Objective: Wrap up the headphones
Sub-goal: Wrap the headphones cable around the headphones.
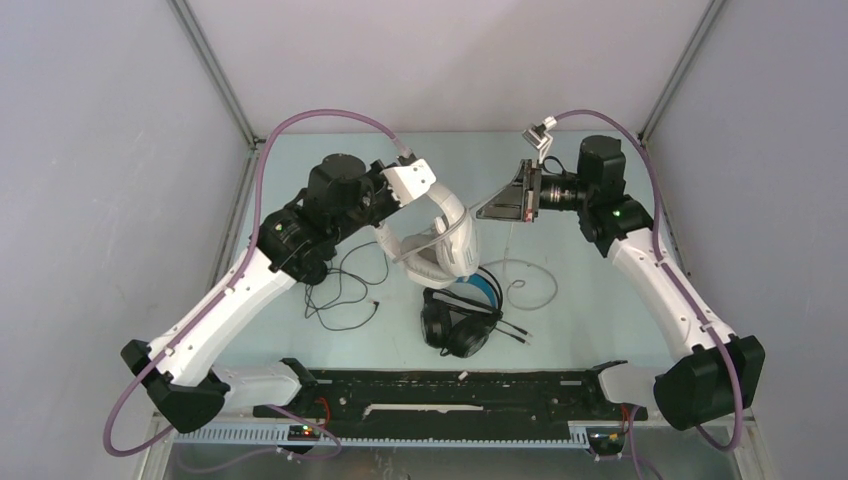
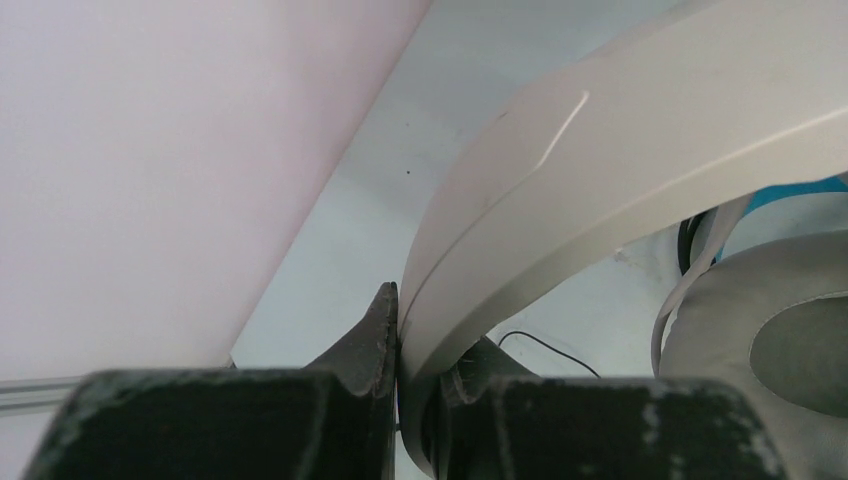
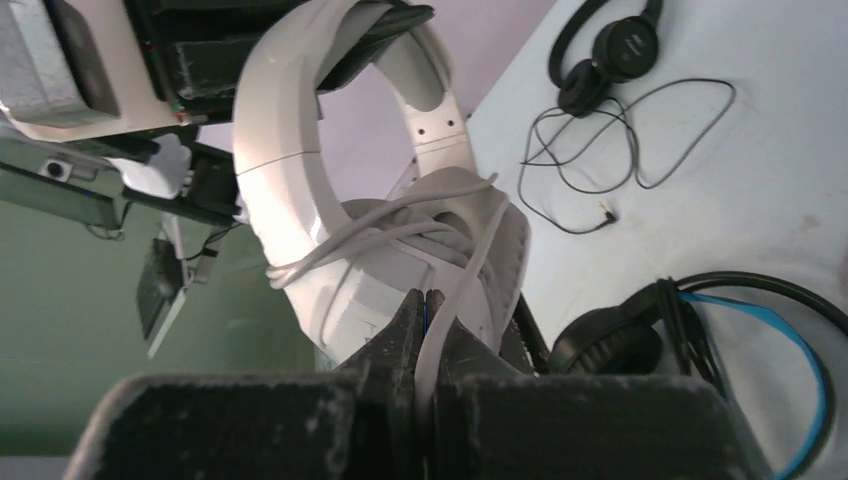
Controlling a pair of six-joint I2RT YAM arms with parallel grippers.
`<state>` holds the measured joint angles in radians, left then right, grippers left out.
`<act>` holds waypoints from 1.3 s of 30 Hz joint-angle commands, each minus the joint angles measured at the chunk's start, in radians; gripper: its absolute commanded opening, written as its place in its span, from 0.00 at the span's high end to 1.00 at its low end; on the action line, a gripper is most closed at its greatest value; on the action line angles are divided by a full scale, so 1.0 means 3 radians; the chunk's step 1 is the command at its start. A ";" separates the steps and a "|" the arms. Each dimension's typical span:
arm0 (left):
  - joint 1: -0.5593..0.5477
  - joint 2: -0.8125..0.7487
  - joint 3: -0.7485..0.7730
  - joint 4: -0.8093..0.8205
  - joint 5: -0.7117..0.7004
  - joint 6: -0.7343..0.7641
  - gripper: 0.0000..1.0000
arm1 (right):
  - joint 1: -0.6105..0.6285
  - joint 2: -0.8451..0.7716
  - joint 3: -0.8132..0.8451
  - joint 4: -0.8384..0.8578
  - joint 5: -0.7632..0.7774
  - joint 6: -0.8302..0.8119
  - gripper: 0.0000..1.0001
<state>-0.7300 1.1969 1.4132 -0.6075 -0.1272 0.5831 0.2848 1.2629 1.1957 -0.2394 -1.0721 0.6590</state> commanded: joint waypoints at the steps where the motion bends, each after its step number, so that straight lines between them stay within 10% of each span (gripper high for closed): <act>1: 0.0033 -0.0014 -0.0066 -0.0556 -0.0397 0.0450 1.00 | -0.0153 -0.0204 -0.0075 0.1417 -0.0287 0.0920 1.00; 18: 0.0033 0.0045 -0.0077 -0.0376 -0.0601 0.0172 1.00 | 0.0062 -0.0022 -0.0232 0.3319 -0.0113 0.2577 1.00; 39: 0.0030 0.0436 0.0454 -0.0678 -0.0895 -0.0549 1.00 | 0.0450 0.0134 -0.0227 0.3566 0.0129 0.2723 1.00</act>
<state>-0.7357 1.2728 1.4773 -0.6235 -0.2443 0.4744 0.4061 1.3369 1.0885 0.7124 -1.0969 1.5070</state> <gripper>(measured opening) 0.144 0.018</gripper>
